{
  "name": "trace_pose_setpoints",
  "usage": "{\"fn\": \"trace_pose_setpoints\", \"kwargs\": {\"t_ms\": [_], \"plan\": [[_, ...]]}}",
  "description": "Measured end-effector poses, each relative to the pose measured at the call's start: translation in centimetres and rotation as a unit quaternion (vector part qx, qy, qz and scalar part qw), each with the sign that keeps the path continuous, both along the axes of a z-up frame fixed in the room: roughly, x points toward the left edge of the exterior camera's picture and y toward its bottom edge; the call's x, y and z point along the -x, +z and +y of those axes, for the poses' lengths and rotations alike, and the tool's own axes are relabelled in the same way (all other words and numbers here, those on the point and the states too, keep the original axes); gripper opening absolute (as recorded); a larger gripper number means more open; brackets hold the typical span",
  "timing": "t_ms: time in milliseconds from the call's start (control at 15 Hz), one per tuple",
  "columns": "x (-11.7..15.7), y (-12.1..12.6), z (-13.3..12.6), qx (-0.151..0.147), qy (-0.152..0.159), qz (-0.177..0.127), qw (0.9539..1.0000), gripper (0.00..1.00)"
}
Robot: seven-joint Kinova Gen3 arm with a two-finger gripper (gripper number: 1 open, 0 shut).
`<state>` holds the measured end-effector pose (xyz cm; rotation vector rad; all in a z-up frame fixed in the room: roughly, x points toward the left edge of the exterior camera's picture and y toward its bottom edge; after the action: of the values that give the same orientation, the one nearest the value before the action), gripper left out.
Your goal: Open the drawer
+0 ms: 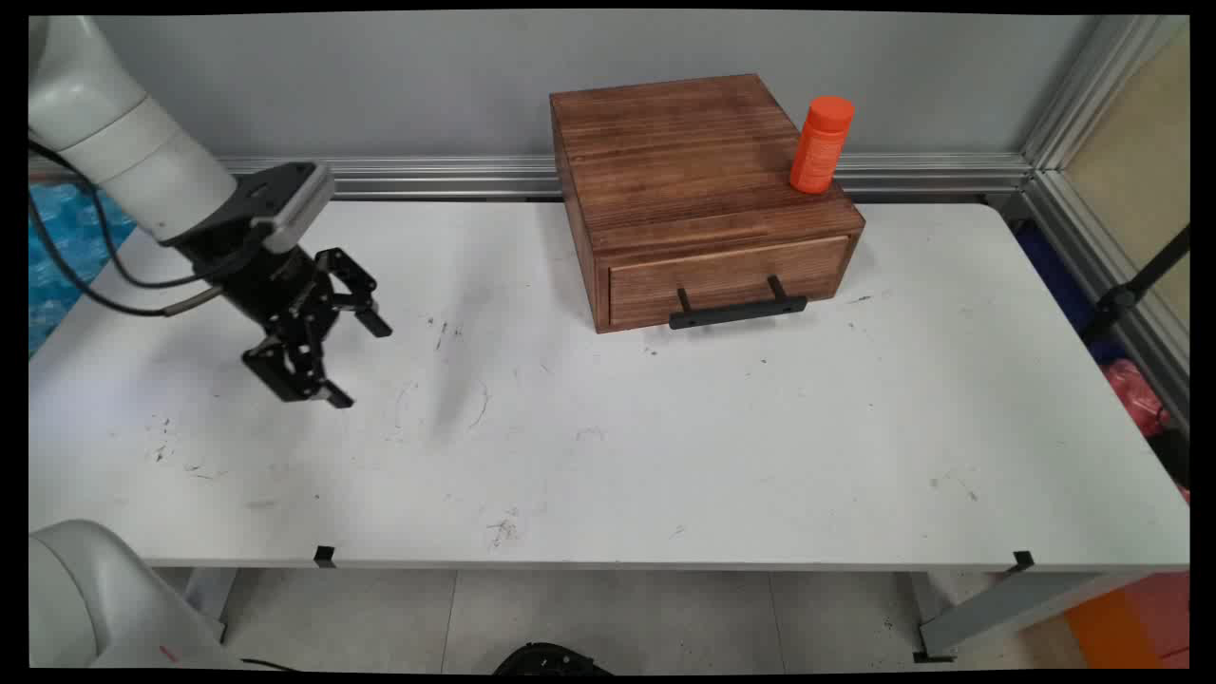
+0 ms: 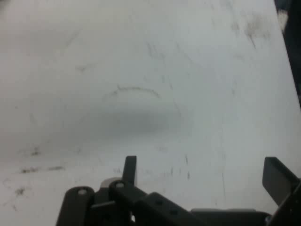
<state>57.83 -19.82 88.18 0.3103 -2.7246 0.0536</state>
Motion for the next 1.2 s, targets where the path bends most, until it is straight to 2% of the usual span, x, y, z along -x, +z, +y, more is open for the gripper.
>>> {"fn": "trace_pose_setpoints", "kwargs": {"t_ms": [267, 667, 933, 1200], "plan": [[2.2, 0.9, -1.3, -0.006, 0.06, 0.035, 0.9975, 1.0], [7.7, 2.3, -4.3, -0.002, 0.147, 0.08, 0.9859, 1.0], [12.1, 2.7, -6.9, 0.01, 0.185, 0.098, 0.9778, 1.0], [15.7, 2.7, -8.9, 0.02, 0.201, 0.105, 0.9737, 1.0]]}}
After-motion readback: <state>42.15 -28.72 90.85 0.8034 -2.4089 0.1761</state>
